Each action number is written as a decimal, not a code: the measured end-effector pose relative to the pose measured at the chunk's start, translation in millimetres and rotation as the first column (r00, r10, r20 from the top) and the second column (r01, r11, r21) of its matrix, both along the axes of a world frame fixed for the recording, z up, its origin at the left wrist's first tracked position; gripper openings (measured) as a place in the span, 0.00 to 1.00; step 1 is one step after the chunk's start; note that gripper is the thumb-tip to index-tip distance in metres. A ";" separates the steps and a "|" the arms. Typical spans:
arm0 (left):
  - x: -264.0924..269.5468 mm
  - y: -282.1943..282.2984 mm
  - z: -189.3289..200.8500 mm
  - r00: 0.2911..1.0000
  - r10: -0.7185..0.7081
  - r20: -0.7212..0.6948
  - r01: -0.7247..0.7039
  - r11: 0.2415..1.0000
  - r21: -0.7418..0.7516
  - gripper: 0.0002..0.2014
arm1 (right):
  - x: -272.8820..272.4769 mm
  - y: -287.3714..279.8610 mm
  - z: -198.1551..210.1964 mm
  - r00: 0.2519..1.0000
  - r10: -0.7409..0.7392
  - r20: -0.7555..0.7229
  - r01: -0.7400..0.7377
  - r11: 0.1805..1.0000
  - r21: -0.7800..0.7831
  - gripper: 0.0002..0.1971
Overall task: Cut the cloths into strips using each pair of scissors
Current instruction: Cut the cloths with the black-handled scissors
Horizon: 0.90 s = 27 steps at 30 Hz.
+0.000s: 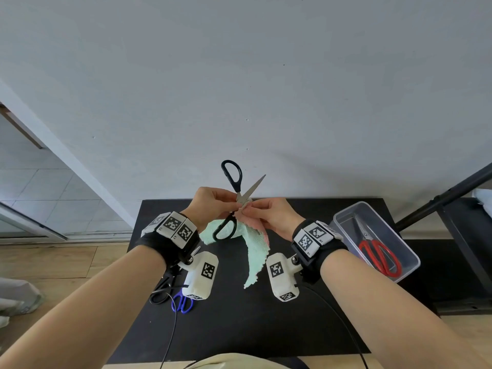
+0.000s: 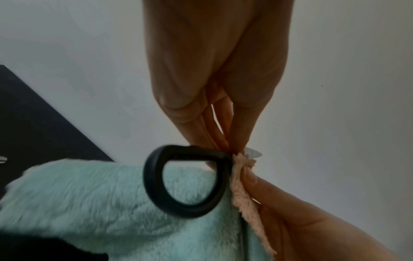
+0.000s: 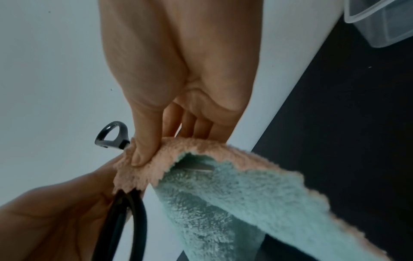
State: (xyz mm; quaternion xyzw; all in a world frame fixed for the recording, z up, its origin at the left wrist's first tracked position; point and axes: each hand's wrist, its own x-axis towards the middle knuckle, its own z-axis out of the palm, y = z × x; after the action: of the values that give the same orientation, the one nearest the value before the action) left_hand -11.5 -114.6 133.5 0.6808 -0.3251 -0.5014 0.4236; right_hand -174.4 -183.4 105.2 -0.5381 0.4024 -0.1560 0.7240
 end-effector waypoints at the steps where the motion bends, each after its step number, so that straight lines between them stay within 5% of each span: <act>1: 0.5 0.2 -0.1 1.000 -0.003 -0.001 0.003 1.000 0.011 0.06 | 0.6 0.2 -1.1 1.000 0.007 -0.026 -0.008 1.000 -0.024 0.12; 8: 1.8 0.9 -5.5 0.997 0.064 -0.036 -0.063 0.997 0.047 0.06 | 2.4 -3.8 -1.4 0.978 0.058 -0.199 -0.101 0.972 -0.212 0.06; 14: 2.3 -0.6 -12.2 0.989 0.129 -0.075 -0.124 0.990 0.070 0.13 | -4.1 -6.7 -1.6 0.972 0.077 -0.222 -0.127 0.966 -0.224 0.09; 20: 12.8 2.6 -13.0 0.959 0.240 -0.153 -0.232 0.970 0.071 0.11 | -27.9 -13.1 -16.3 0.964 0.038 -0.264 -0.101 0.969 -0.226 0.12; 27: 25.3 5.6 -10.2 0.962 0.207 -0.179 -0.196 0.977 0.080 0.13 | -36.8 -11.6 -12.4 0.992 -0.070 -0.105 0.053 0.986 -0.158 0.13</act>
State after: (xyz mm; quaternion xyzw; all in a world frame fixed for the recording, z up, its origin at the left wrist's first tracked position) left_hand 13.8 -109.0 123.3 0.6731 -0.1974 -0.5270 0.4798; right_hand -211.2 -195.0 92.9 -0.5878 0.4449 -0.1791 0.6516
